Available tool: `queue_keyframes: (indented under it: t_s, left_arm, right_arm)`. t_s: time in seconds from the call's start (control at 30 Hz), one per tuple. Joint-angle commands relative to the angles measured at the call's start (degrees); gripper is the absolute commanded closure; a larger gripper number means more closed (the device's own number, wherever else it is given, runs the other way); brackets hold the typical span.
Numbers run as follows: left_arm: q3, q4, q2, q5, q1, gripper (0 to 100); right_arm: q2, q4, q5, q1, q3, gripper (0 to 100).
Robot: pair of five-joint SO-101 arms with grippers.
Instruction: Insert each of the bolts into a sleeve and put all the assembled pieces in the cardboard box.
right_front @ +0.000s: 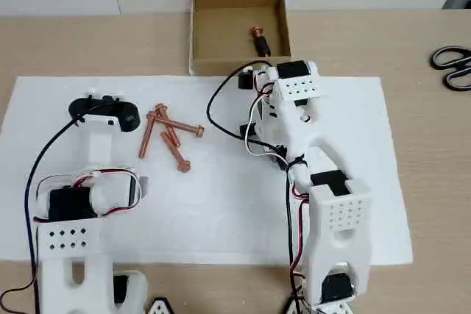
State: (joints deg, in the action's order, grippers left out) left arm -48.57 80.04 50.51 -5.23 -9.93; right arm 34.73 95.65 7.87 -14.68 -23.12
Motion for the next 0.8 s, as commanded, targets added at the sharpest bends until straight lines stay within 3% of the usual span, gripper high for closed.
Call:
queue_keyframes:
  t_s: [0.0, 0.27, 0.77]
  left_arm:
    - [0.57, -1.23, 0.62, 0.18, -0.35, 82]
    - [0.48, -1.14, 0.62, 0.18, -0.35, 82]
    - [0.4, -1.14, 0.62, 0.18, -0.26, 82]
  right_arm:
    - [-0.57, 0.31, -0.09, 0.22, -2.2, 87.4]
    - [-0.22, 2.07, 1.93, -0.22, -2.11, 81.6]
    - [0.04, 1.36, 1.67, -0.22, -2.02, 85.5]
